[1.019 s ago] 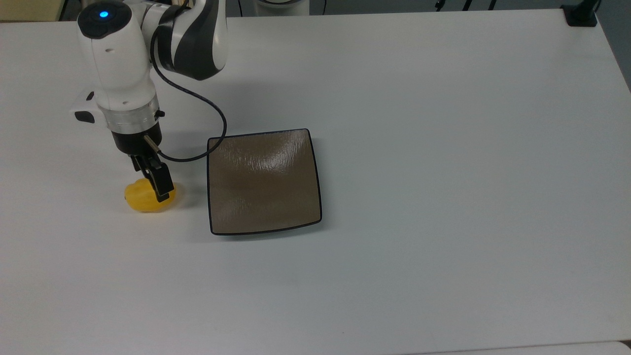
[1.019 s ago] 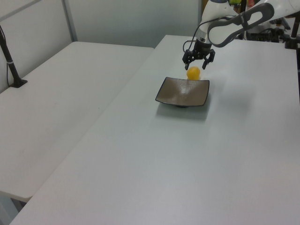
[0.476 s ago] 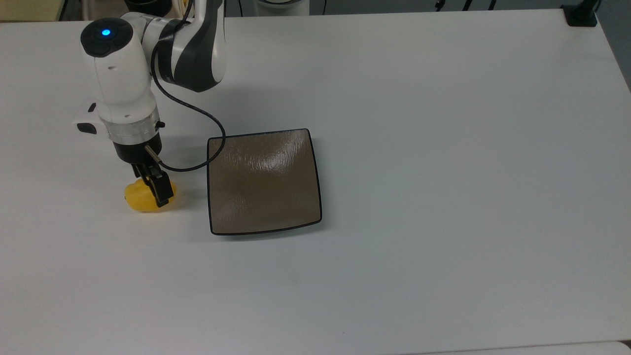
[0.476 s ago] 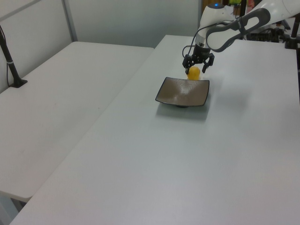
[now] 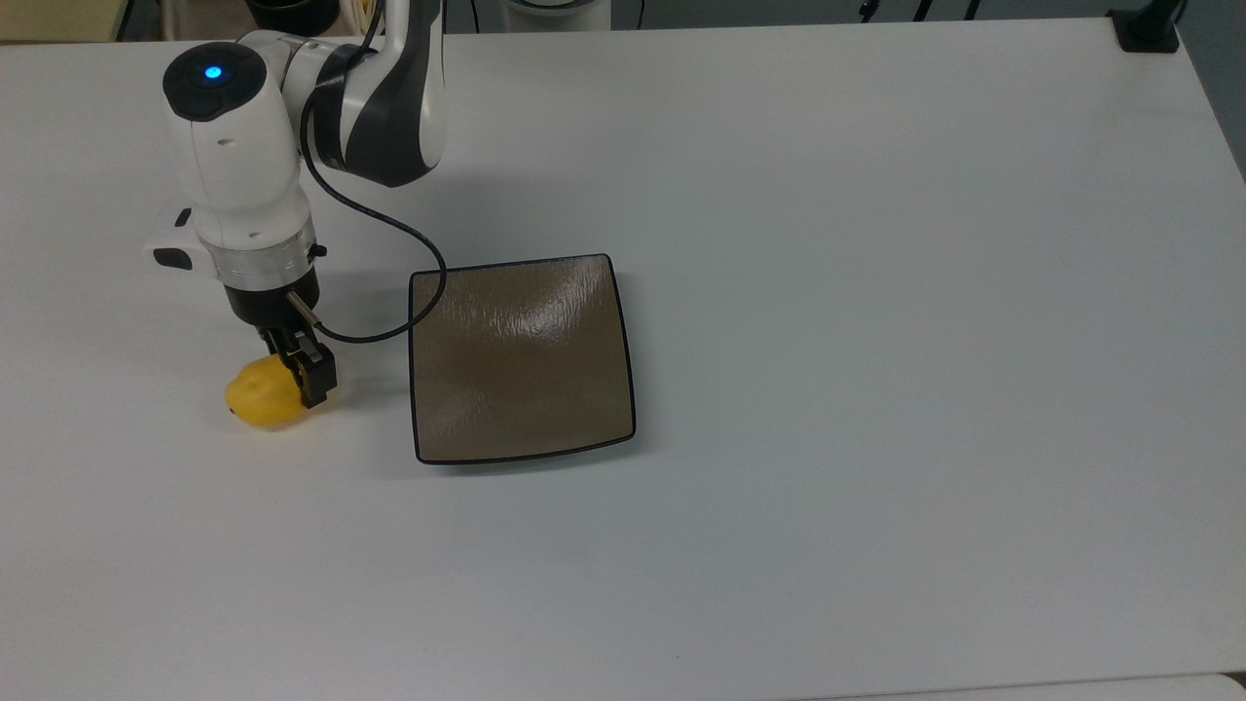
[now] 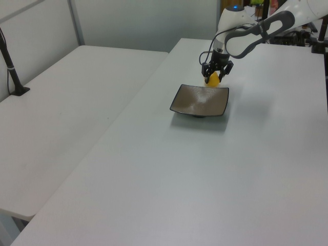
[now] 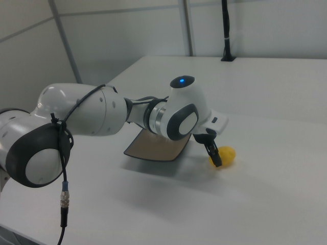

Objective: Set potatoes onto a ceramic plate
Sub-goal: 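Lift the grasped yellow potato off the table, then carry the potato over the brown plate and lower it onto it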

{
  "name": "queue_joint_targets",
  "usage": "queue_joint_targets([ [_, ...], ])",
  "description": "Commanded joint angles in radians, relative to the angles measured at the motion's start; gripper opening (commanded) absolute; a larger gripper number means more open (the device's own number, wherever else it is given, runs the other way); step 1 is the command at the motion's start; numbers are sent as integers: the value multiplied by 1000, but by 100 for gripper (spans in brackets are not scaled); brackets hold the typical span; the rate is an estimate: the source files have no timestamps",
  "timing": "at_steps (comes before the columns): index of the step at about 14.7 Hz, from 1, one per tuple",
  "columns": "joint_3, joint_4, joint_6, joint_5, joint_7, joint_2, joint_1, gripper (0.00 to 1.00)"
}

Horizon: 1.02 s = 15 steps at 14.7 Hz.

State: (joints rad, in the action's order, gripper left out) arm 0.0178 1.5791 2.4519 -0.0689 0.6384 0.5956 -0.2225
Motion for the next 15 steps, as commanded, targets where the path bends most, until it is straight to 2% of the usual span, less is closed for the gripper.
queue_joint_targets([
  [1, -4, -27, 9, -17, 23, 9, -5, 49],
  [9, 8, -33, -4, -5, 23, -77, -2, 49],
  [11, 36, -8, -7, 1, 24, -117, 3, 49],
  [15, 47, 5, -92, 3, 27, -160, 64, 49],
])
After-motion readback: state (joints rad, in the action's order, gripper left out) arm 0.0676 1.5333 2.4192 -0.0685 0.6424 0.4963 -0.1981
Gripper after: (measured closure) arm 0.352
